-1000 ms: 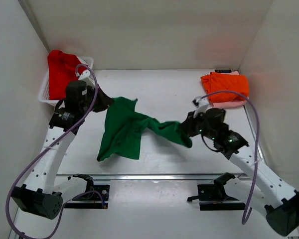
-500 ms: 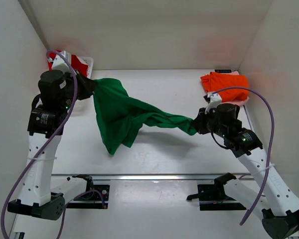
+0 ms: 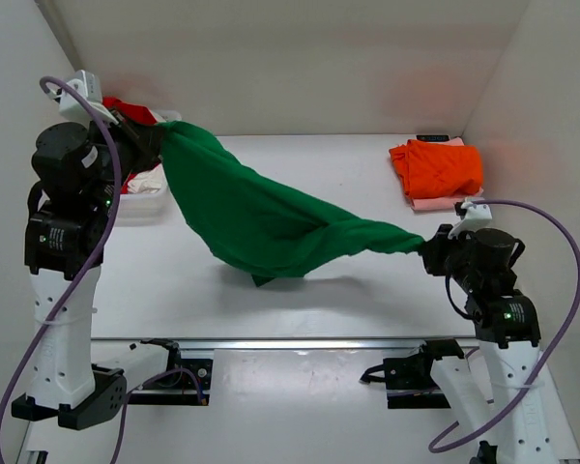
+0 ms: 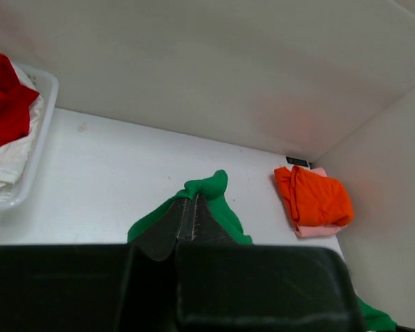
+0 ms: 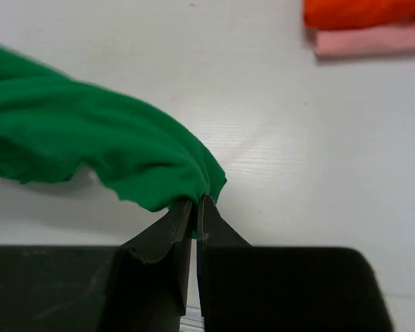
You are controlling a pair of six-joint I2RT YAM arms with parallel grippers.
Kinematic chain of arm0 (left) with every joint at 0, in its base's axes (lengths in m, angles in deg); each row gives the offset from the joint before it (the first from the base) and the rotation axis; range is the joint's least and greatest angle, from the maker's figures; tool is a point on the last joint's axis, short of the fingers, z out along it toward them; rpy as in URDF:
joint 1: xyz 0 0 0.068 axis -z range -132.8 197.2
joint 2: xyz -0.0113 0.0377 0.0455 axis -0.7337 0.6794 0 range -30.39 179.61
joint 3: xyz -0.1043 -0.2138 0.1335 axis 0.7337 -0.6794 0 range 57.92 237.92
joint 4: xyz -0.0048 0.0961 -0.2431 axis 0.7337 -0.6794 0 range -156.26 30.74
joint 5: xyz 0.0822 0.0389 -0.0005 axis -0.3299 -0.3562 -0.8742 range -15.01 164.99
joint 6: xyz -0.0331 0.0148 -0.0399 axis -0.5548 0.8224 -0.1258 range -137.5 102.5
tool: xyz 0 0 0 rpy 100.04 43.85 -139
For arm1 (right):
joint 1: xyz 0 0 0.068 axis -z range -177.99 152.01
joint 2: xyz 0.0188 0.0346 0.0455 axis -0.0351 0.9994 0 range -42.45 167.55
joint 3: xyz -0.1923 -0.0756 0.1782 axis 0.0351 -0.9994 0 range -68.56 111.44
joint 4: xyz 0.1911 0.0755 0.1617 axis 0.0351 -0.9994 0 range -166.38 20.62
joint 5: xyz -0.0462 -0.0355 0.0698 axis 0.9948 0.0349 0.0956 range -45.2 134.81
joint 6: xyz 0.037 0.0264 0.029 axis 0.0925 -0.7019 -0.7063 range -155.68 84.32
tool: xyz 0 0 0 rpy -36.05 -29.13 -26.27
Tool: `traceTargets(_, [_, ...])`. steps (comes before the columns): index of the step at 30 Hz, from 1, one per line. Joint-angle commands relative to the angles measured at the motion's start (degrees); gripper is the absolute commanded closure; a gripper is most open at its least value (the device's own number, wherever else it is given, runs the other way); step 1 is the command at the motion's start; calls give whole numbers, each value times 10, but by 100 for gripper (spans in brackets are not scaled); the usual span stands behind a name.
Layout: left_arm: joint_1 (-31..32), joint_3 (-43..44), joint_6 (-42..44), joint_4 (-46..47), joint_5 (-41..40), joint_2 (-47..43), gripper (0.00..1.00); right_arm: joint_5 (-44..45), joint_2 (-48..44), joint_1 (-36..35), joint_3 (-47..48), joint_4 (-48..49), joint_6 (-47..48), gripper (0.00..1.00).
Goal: Fold and stack the t-shirts
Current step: Flatten out the tshirt
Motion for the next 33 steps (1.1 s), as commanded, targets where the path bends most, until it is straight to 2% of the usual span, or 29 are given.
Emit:
traceTargets(1, [4, 37, 9, 9, -26, -7, 100, -48, 11, -36, 25, 46, -5, 100])
traceTargets(5, [2, 15, -3, 16, -5, -7, 100, -85, 0, -52, -5, 44, -27, 100])
traceTargets(7, [4, 4, -3, 23, 4, -2, 100, -82, -9, -39, -7, 33, -24, 100])
traceTargets(10, [-2, 21, 9, 31, 20, 59, 100, -96, 6, -7, 7, 15, 9, 100])
traceTargets(13, [-10, 114, 31, 14, 19, 186, 100, -101, 32, 15, 11, 34, 25, 100])
traceTargets(17, [-32, 221, 31, 33, 23, 319, 100, -64, 82, -21, -8, 85, 21, 100])
traceTargets(20, [-31, 366, 38, 13, 42, 482, 98, -27, 148, -67, -21, 116, 22, 100])
traceTargets(21, [-33, 369, 44, 14, 45, 501, 89, -21, 151, -74, -27, 124, 21, 100])
traceTargets(22, [-30, 371, 41, 14, 49, 527, 53, -14, 165, -81, -31, 130, 18, 100])
traceTargets(23, [-26, 365, 44, 20, 53, 535, 40, -15, 171, -85, -36, 144, 19, 100])
traceTargets(24, [-25, 351, 49, 20, 56, 543, 29, -16, 184, -89, -42, 147, 19, 100])
traceTargets(27, [-8, 276, 69, 24, 58, 510, 24, -12, 206, -79, -57, 155, 21, 100])
traceTargets(28, [1, 221, 79, 34, 62, 473, 24, -5, 216, -80, -60, 158, 27, 100])
traceTargets(30, [14, 106, 85, 54, 83, 389, 25, 19, 231, -77, -72, 164, 22, 100])
traceTargets(32, [32, -88, 89, 85, 104, 248, 39, 20, 242, -66, -75, 163, 21, 100])
traceTargets(33, [45, -136, 86, 100, 115, 213, 43, 21, 243, -61, -75, 166, 19, 100])
